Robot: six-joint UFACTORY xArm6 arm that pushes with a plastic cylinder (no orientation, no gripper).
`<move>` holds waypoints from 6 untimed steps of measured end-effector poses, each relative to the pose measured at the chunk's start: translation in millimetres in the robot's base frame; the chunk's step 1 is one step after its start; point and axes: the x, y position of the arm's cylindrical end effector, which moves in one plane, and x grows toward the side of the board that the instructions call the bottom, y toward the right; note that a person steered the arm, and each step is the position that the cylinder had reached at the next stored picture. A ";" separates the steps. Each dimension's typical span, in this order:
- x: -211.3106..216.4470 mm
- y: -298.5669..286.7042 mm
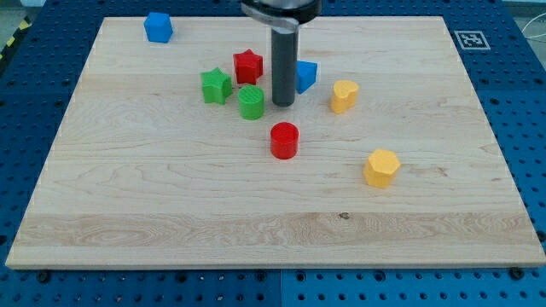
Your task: Push the green circle towards the top center of the board
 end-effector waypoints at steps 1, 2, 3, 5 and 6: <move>8.0 16.5; 40.8 19.7; 46.5 4.8; 58.7 -41.7; 59.4 -68.4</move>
